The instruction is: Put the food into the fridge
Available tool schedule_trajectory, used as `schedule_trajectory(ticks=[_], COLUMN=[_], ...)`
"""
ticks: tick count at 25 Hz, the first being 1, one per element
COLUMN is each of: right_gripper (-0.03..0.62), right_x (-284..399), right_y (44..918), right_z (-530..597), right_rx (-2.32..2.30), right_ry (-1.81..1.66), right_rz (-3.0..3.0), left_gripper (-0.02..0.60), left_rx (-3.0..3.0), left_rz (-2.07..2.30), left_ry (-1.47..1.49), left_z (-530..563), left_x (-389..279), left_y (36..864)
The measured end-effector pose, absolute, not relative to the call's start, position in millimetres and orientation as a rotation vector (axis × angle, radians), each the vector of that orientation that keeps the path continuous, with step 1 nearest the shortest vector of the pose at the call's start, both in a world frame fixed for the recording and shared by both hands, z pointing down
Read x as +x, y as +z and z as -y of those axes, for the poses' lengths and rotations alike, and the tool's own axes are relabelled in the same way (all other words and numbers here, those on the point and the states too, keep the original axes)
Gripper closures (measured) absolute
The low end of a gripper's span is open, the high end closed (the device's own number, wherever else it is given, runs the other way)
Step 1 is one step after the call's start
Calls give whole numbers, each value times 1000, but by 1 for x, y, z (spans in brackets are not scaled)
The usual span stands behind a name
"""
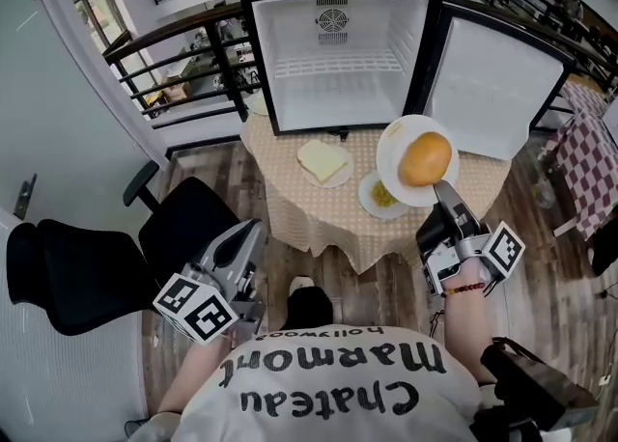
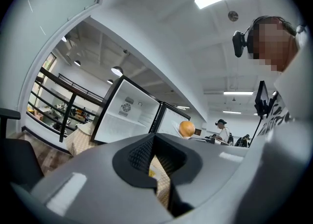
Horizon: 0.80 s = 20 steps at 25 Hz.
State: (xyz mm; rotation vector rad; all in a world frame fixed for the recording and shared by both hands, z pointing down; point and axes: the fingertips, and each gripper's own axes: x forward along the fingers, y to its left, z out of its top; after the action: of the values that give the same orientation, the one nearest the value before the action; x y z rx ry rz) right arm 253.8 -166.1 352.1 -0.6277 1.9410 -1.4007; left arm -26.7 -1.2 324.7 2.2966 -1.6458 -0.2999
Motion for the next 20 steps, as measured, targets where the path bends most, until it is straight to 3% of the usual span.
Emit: schedule_trajectory(ticks=[7,20], right_gripper=[569,569], right_x=[244,168], right_y=[340,335], right_z=[203,305], right_rx=[-705,-862], right_ry=[-1314,-1265], right_rz=[-1938,-1889], left_gripper=[574,574], left_rx=[2403,2581], left_rz=[1473,1219], left_ry=[-288,-226], left_z=[81,227], left_x=[-38,-95], left_y=[323,305])
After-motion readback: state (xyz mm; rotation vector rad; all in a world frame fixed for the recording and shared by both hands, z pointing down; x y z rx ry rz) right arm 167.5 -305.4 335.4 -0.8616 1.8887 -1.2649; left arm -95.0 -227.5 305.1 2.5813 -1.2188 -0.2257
